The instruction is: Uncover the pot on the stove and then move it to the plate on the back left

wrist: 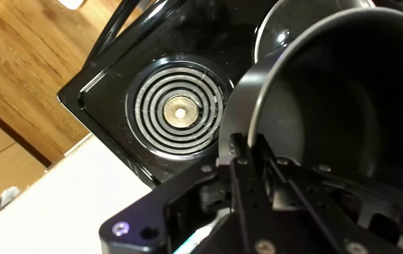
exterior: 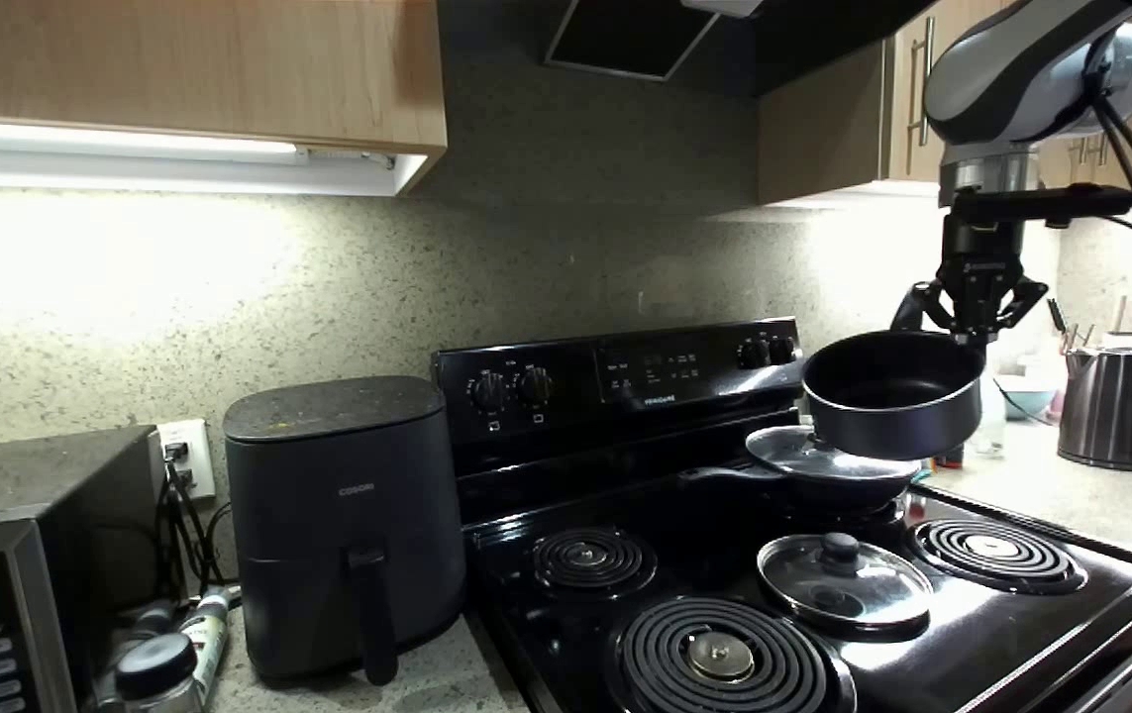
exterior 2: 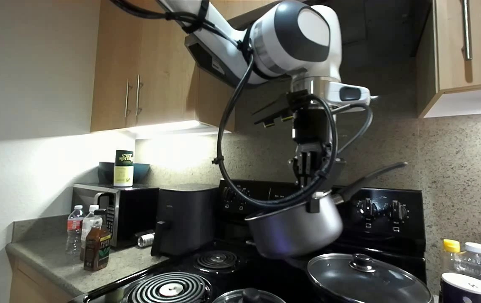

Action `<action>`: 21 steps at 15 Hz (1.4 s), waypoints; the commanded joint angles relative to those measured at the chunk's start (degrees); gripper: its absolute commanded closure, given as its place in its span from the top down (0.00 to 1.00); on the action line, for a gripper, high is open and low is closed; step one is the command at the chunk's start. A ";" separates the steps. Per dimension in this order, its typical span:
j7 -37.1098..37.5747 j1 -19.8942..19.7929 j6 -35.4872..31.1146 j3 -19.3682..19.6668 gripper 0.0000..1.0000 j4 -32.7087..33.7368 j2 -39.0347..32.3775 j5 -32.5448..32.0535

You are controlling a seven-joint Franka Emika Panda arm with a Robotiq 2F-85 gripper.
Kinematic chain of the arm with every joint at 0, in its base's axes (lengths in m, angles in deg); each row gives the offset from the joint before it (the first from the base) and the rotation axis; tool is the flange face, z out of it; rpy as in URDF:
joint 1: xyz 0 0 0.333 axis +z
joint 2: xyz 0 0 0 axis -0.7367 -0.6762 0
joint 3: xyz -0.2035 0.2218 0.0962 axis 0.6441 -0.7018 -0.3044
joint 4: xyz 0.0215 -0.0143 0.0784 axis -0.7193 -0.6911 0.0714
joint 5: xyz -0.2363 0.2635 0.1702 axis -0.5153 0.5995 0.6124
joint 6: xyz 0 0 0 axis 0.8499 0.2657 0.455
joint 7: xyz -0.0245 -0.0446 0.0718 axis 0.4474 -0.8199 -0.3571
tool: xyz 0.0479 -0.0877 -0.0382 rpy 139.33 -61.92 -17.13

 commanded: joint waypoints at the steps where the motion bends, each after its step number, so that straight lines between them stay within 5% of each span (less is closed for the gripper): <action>1: 1.46 3.33 -1.39 -5.12 0.02 -2.94 3.81 -3.56; 5: 0.56 5.11 0.22 -6.20 0.08 -2.02 1.65 -2.65; 11: 0.52 4.97 0.22 -5.29 0.08 -2.20 0.85 -2.60; 12: 0.52 4.98 0.22 -5.30 0.02 -2.20 0.85 -2.60; 21: -18.23 10.72 1.64 -6.46 0.02 12.86 -9.31 -4.74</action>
